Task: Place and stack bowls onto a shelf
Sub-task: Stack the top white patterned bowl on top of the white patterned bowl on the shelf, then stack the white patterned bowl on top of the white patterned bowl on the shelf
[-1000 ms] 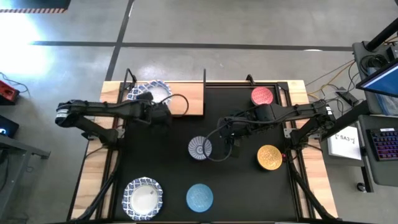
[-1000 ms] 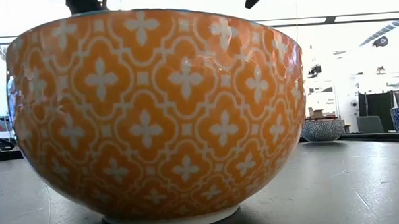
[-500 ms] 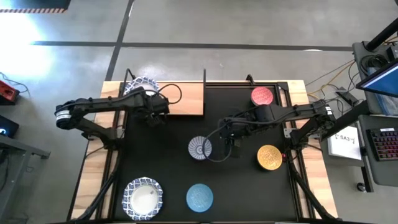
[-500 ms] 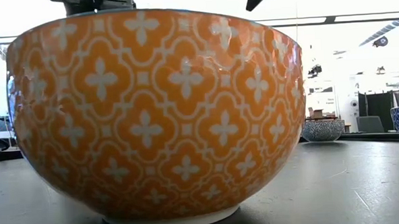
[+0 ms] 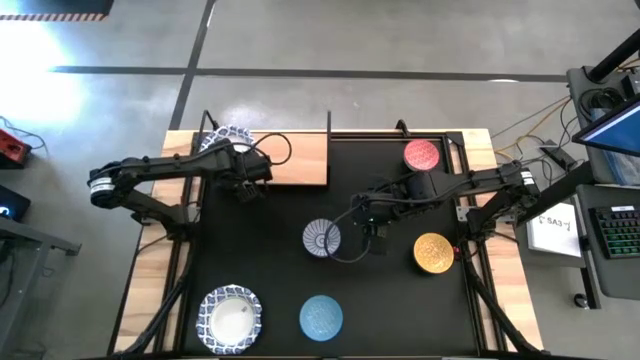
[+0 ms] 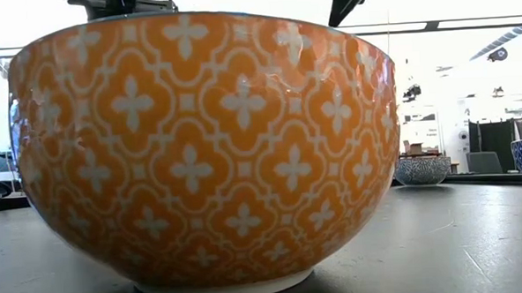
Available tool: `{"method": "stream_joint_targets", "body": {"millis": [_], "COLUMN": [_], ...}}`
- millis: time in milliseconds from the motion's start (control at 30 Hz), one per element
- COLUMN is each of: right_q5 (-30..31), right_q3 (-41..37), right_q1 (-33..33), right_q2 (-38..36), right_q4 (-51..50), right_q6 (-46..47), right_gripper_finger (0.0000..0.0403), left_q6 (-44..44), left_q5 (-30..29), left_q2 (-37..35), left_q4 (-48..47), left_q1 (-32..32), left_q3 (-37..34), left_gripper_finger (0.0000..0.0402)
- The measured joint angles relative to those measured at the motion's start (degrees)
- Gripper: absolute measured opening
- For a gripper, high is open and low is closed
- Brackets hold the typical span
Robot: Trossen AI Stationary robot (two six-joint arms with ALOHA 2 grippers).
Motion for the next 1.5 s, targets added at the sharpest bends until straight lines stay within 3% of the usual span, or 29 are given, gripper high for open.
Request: {"method": "stream_joint_targets", "body": {"millis": [400,733,1000,1267,1500], "right_q5": [-0.02,-0.04,-0.07,-0.09,-0.65], "right_q3": [-0.79,-0.79,-0.79,-0.79,-1.83], "right_q1": [0.00,0.00,0.00,0.01,0.04], "right_q2": [0.00,0.00,0.00,0.00,0.00], "right_q4": [-0.04,-0.04,-0.04,-0.04,0.04], "right_q6": [0.39,0.42,0.35,0.24,-0.18], "right_gripper_finger": [0.0169,0.0169,0.0169,0.0169,0.0169], "left_q6": [1.27,-0.77,-0.53,-0.72,-0.06], "left_q5": [-0.02,0.61,9.78,26.81,31.68], "left_q2": [-0.02,-0.02,-0.02,-0.02,-0.09], "left_q4": [1.75,0.02,-2.08,1.98,10.88], "left_q1": [0.17,0.04,0.04,-1.44,-7.61], "left_q3": [-3.31,-5.48,-0.41,0.97,0.92], "left_gripper_finger": [0.0112,0.0152,0.0160,0.0160,0.0160]}}
